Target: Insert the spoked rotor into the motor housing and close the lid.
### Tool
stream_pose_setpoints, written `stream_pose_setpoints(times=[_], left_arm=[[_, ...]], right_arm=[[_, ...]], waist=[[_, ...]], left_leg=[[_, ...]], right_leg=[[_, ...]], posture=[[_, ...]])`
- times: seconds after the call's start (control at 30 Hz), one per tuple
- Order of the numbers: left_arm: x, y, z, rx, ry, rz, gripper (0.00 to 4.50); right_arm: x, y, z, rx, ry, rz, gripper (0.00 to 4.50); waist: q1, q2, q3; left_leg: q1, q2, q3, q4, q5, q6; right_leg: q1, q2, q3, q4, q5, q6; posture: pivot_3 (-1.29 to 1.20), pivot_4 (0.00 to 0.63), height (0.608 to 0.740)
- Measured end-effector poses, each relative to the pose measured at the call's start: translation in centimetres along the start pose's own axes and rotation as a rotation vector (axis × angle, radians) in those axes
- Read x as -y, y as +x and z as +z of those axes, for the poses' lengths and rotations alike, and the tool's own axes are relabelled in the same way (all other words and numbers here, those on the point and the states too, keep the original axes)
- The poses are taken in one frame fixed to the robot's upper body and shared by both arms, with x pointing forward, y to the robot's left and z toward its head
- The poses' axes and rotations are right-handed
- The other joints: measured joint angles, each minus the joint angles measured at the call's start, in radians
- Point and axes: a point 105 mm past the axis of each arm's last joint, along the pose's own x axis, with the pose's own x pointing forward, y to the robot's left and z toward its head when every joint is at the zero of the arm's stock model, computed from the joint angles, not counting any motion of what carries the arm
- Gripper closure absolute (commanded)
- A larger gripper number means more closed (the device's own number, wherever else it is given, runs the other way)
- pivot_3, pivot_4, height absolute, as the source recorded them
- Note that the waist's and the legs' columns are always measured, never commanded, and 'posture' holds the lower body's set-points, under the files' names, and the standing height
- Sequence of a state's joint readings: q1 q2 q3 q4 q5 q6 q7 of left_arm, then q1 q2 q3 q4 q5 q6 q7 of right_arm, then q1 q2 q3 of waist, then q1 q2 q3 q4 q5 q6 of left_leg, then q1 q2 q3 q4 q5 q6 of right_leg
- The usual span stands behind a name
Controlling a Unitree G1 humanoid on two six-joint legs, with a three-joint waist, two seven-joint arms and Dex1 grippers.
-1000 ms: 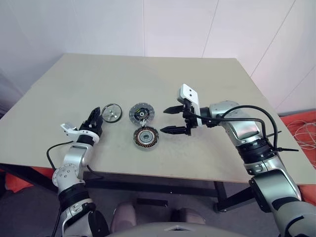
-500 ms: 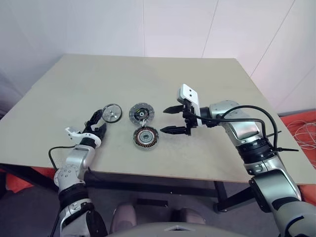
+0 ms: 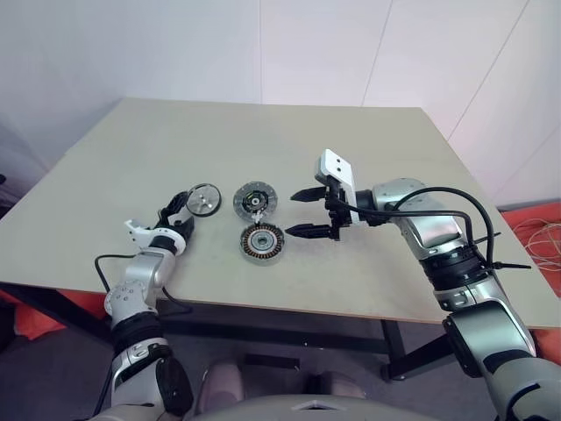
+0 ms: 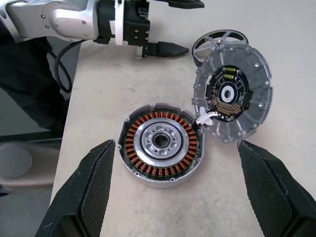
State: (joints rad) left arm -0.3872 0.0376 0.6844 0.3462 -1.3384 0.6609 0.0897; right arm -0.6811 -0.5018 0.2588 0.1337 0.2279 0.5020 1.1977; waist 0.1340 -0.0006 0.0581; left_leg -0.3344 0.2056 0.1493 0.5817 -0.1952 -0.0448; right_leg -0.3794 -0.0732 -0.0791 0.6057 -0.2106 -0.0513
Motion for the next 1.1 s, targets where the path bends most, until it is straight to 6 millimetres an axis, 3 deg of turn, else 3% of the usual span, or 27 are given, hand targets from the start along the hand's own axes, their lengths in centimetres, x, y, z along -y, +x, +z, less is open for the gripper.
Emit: stream_pose_setpoints(times=[0.3, 0.5, 1.03, 1.1], left_arm=[[0.5, 0.1, -0.3, 0.011, -0.004, 0.058, 0.01], [1.8, 0.4, -1.2, -0.006, 0.001, 0.066, 0.01], [2.4, 1.0, -1.4, 0.015, -0.025, 0.07, 0.01], [2.4, 1.2, -1.4, 0.019, -0.032, 0.072, 0.42]], right_arm=[[0.0, 0.0, 0.0, -0.003, -0.002, -0.002, 0.0], [0.0, 0.0, 0.0, -0.003, -0.008, -0.003, 0.0], [0.0, 0.1, 0.0, -0.003, -0.015, -0.002, 0.0], [0.0, 0.1, 0.0, -0.004, -0.016, -0.002, 0.0]], waist=[[0.0, -0.001, 0.0], [-0.002, -0.003, 0.0], [-0.008, -0.004, 0.001], [-0.007, -0.004, 0.001]], left_leg=[[-0.003, 0.0, 0.0, 0.0, 0.001, 0.0], [-0.016, 0.0, -0.001, 0.0, 0.002, -0.001], [-0.015, 0.0, -0.001, 0.002, 0.001, 0.0], [-0.015, 0.0, -0.001, 0.002, 0.001, 0.0]], right_leg=[[-0.001, 0.0, 0.0, -0.001, 0.0, 0.001], [-0.013, 0.0, 0.0, 0.0, 0.004, -0.004], [-0.01, 0.0, 0.0, 0.0, 0.0, 0.002], [-0.01, 0.0, 0.0, 0.0, 0.0, 0.002]], posture=[[0.0, 0.0, 0.74], [0.0, 0.0, 0.74], [0.0, 0.0, 0.74], [0.0, 0.0, 0.74]])
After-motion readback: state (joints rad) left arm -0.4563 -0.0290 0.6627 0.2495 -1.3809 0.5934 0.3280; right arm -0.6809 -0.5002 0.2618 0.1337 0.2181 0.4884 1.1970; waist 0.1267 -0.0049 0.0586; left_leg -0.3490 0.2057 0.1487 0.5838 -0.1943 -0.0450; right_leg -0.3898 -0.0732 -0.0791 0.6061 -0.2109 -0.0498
